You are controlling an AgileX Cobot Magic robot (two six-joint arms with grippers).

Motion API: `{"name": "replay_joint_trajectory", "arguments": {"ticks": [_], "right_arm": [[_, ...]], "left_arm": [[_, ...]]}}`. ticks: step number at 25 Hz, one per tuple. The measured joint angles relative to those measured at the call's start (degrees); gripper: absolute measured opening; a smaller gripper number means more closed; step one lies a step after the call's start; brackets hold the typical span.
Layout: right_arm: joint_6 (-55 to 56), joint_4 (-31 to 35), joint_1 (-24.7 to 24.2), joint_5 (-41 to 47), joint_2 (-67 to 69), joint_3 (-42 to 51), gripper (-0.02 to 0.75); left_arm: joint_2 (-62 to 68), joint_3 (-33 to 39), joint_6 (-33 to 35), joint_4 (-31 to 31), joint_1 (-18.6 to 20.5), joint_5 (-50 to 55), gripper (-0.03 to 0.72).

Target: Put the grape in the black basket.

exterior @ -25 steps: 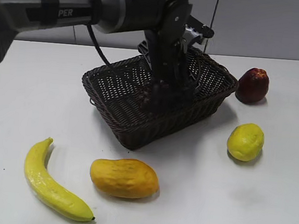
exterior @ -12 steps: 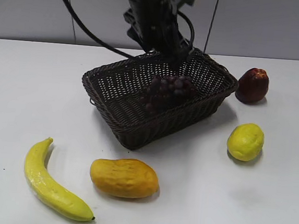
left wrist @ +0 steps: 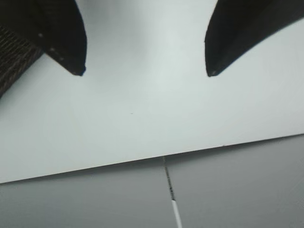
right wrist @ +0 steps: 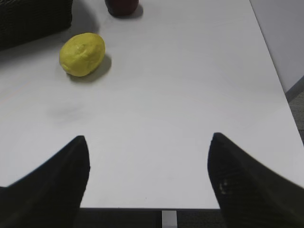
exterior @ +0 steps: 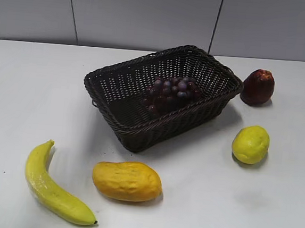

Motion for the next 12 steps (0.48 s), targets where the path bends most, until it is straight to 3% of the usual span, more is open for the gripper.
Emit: {"name": "replay_joint_trajectory", "arguments": {"ticks": [5, 12], "right_arm": [[0.00, 0.00, 0.00, 0.00, 0.00, 0.00, 0.588], [0.00, 0.00, 0.00, 0.00, 0.00, 0.00, 0.588]], "left_arm": [[-5.82, 2.01, -0.45, -2.95, 7.85, -0.31, 0.591], [-14.64, 16.94, -0.61, -3.76, 17.55, -1.26, 0.589]]}}
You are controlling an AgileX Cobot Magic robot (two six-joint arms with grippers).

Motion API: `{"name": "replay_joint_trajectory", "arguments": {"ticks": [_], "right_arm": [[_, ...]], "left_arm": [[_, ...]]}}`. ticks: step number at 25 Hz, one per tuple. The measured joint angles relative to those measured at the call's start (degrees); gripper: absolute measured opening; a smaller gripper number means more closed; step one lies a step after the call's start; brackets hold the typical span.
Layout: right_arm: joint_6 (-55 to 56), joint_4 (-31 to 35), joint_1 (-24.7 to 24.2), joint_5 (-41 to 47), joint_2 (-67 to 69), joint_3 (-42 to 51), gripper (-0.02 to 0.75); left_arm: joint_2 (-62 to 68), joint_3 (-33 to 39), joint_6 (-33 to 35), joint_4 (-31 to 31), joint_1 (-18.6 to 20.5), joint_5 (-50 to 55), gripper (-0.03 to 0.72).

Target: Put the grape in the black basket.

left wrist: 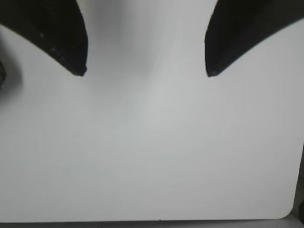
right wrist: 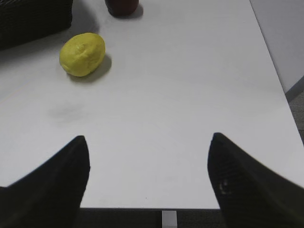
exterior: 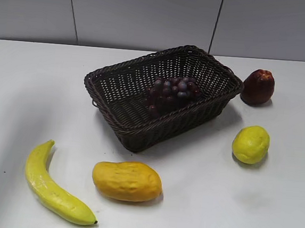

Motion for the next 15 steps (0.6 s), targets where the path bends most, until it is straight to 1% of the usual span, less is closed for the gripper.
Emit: {"name": "replay_joint_trajectory", "arguments": {"ticks": [2, 4, 7, 11, 15], "right_arm": [[0.00, 0.00, 0.00, 0.00, 0.00, 0.00, 0.588], [0.00, 0.00, 0.00, 0.00, 0.00, 0.00, 0.588], [0.00, 0.00, 0.00, 0.00, 0.00, 0.00, 0.588], [0.00, 0.00, 0.00, 0.00, 0.00, 0.00, 0.588], [0.00, 0.00, 0.00, 0.00, 0.00, 0.00, 0.588]], "left_arm": [[-2.62, 3.56, -0.05, -0.05, 1.68, 0.06, 0.589], [-5.73, 5.93, -0.11, -0.05, 2.25, 0.97, 0.589], [-9.66, 8.74, -0.11, -0.11, 2.29, 5.44, 0.589], [-14.58, 14.00, -0.17, -0.42, 2.29, 7.22, 0.589], [-23.04, 22.68, -0.77, -0.65, 2.29, 7.40, 0.589]]}}
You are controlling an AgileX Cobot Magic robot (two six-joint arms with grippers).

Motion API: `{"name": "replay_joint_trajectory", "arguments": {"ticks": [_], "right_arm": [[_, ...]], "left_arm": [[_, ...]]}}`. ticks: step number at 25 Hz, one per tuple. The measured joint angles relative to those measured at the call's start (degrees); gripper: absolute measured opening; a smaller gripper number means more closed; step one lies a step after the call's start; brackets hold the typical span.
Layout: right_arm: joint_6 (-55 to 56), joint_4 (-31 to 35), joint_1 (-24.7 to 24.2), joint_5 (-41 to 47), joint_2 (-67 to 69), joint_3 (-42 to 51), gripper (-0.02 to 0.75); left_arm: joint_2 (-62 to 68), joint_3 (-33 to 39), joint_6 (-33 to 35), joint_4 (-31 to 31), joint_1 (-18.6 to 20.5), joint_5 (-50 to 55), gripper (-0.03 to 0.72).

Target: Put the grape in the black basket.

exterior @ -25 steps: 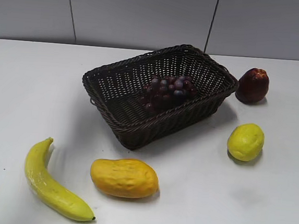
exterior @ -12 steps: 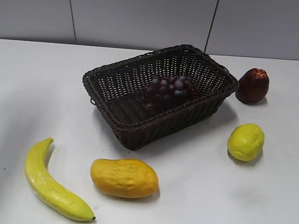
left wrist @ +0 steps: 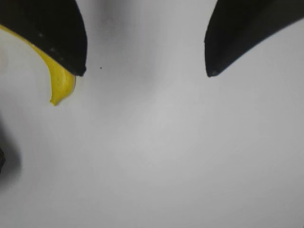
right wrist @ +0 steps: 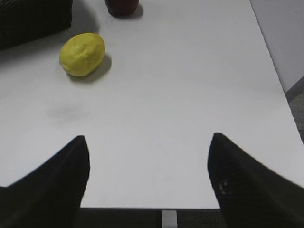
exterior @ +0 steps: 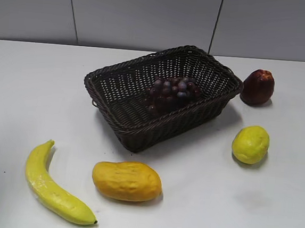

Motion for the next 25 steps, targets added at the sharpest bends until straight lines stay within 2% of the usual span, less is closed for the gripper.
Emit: {"name": "replay_joint_trajectory", "arguments": {"ticks": [6, 17, 22, 25], "right_arm": [[0.00, 0.00, 0.00, 0.00, 0.00, 0.00, 0.588], [0.00, 0.00, 0.00, 0.00, 0.00, 0.00, 0.588], [0.00, 0.00, 0.00, 0.00, 0.00, 0.00, 0.588], [0.00, 0.00, 0.00, 0.00, 0.00, 0.00, 0.588]], "left_arm": [[-15.07, 14.52, -0.53, 0.00, 0.00, 0.09, 0.589], [-41.33, 37.03, -3.22, -0.06, 0.00, -2.18, 0.589], [-52.09, 44.58, -4.17, -0.06, 0.00, -2.33, 0.589], [-57.57, 45.41, -5.43, 0.49, 0.00, -2.81, 0.589]]}}
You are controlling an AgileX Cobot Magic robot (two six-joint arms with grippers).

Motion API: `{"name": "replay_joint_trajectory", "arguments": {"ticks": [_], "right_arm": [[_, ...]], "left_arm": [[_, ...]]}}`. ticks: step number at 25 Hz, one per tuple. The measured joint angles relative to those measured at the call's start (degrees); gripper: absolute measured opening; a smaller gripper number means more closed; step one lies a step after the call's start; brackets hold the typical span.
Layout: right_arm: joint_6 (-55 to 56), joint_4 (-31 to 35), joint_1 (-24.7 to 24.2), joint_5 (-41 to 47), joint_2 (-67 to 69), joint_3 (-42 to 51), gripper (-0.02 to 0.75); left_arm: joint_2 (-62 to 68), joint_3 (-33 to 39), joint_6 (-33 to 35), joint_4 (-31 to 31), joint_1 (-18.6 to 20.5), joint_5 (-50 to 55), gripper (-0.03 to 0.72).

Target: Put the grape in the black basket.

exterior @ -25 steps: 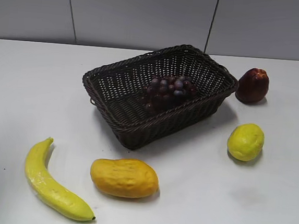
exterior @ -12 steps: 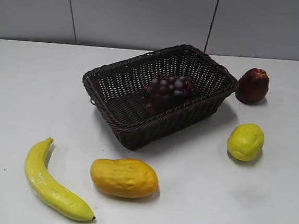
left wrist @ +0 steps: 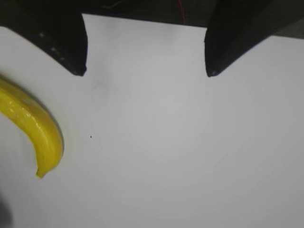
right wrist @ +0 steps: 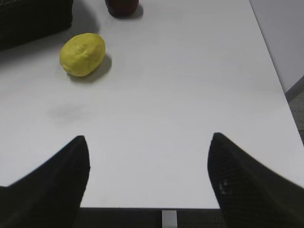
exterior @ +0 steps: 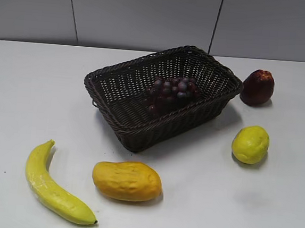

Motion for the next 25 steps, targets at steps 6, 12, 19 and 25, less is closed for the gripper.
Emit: {"name": "replay_joint_trajectory", "arguments": {"ticks": [6, 12, 19, 25], "right_arm": [[0.00, 0.00, 0.00, 0.00, 0.00, 0.00, 0.588], [0.00, 0.00, 0.00, 0.00, 0.00, 0.00, 0.588], [0.00, 0.01, 0.00, 0.00, 0.00, 0.00, 0.588], [0.00, 0.01, 0.00, 0.00, 0.00, 0.00, 0.588]], "left_arm": [[-8.34, 0.33, -0.80, 0.79, 0.00, -1.17, 0.589], [-15.76, 1.68, -0.80, 0.92, 0.00, -3.40, 0.589], [-16.14, 1.73, -0.80, 0.46, 0.00, -3.76, 0.588], [-16.14, 1.73, -0.80, 0.46, 0.00, -3.76, 0.588]]}}
